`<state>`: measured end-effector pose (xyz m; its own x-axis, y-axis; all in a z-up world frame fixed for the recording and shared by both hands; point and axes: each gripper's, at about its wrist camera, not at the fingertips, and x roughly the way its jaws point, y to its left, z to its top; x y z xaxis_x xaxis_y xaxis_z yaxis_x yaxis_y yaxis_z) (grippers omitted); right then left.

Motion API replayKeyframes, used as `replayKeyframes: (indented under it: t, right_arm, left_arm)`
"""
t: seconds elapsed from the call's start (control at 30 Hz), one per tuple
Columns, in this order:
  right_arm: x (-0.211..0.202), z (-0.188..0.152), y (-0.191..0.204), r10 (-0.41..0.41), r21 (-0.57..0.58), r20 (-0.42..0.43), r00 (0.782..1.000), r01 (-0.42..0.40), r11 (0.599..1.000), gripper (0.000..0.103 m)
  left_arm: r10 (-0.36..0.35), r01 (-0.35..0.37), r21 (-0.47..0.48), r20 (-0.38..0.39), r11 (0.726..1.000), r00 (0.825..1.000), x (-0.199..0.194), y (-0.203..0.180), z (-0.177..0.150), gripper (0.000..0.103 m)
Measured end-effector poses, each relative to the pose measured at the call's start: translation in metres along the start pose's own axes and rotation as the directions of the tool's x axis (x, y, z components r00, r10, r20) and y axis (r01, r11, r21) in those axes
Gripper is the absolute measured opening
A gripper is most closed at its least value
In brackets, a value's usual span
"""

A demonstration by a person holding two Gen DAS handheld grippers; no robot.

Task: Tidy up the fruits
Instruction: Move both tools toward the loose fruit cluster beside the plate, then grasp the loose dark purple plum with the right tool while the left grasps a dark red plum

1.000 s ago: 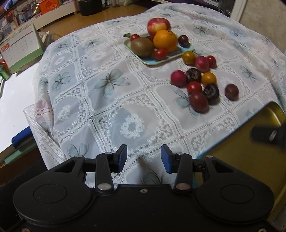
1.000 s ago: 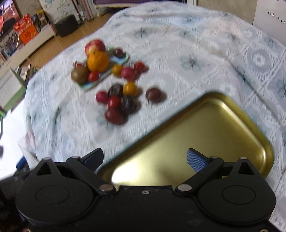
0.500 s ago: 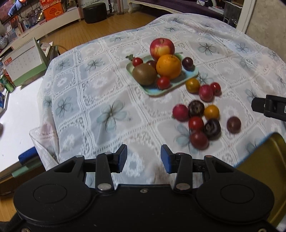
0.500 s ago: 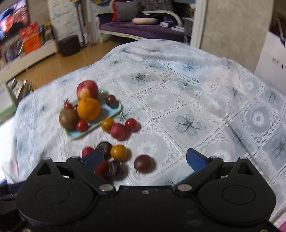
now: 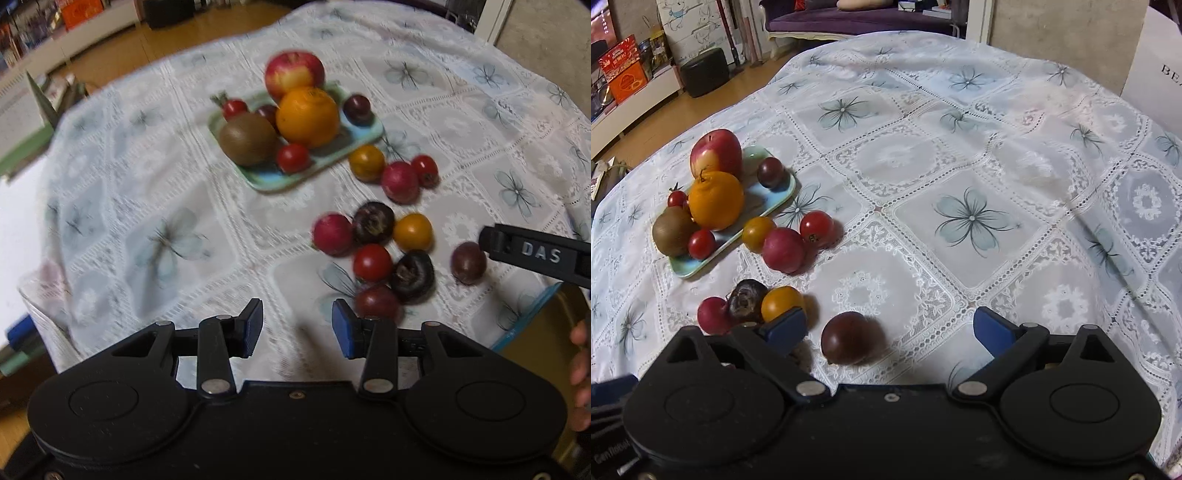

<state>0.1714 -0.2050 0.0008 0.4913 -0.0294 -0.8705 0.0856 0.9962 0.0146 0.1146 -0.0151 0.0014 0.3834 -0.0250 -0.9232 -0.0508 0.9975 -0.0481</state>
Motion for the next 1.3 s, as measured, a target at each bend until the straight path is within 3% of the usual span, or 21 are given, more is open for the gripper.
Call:
replayKeyframes:
  t: [0.13, 0.23, 0.3, 0.37, 0.43, 0.7, 0.73, 0.77, 0.93, 1.3]
  right_arm:
    - [0.011, -0.002, 0.003, 0.037, 0.004, -0.017, 0.999, -0.037, 0.999, 0.094]
    - [0.019, -0.003, 0.007, 0.034, 0.006, -0.026, 0.999, -0.034, 0.999, 0.082]
    - [0.026, -0.003, 0.007, 0.048, 0.007, -0.057, 0.997, -0.047, 0.999, 0.056]
    - [0.032, -0.001, 0.005, 0.117, 0.034, -0.101, 0.988, -0.114, 0.993, 0.046]
    - [0.038, 0.002, 0.003, 0.149, 0.075, -0.139, 0.979, -0.140, 0.987, 0.046]
    - [0.038, 0.001, 0.010, 0.135, 0.031, -0.122, 0.983, -0.132, 0.991, 0.046]
    - [0.038, 0.001, 0.011, 0.131, 0.021, -0.121, 0.984, -0.130, 0.991, 0.045]
    - [0.038, 0.000, 0.011, 0.124, 0.010, -0.117, 0.985, -0.124, 0.992, 0.038]
    - [0.036, 0.001, 0.009, 0.148, -0.013, -0.117, 0.982, -0.150, 0.989, 0.037]
    - [0.031, 0.003, -0.001, 0.175, 0.015, -0.123, 0.977, -0.175, 0.984, 0.036]
  left_arm:
    - [-0.053, 0.052, -0.025, -0.035, 0.998, 0.998, 0.006, -0.006, 0.001, 0.051]
    - [-0.063, 0.062, -0.021, -0.024, 0.998, 0.998, 0.005, -0.013, 0.002, 0.050]
    - [-0.065, 0.065, -0.014, -0.016, 0.998, 0.998, 0.005, -0.017, 0.002, 0.050]
    - [-0.075, 0.075, -0.010, -0.021, 0.997, 0.997, 0.008, -0.018, 0.002, 0.050]
    - [-0.092, 0.092, -0.015, -0.034, 0.996, 0.995, 0.011, -0.019, 0.002, 0.050]
    - [-0.110, 0.108, -0.037, -0.062, 0.993, 0.992, 0.025, -0.027, 0.003, 0.050]
    - [-0.111, 0.108, -0.036, -0.065, 0.993, 0.992, 0.027, -0.028, 0.003, 0.050]
    - [-0.113, 0.111, -0.033, -0.071, 0.993, 0.991, 0.029, -0.030, 0.004, 0.050]
    - [-0.106, 0.105, -0.022, -0.100, 0.994, 0.989, 0.040, -0.035, 0.004, 0.050]
    - [-0.137, 0.133, -0.067, -0.064, 0.989, 0.989, 0.047, -0.031, 0.004, 0.045]
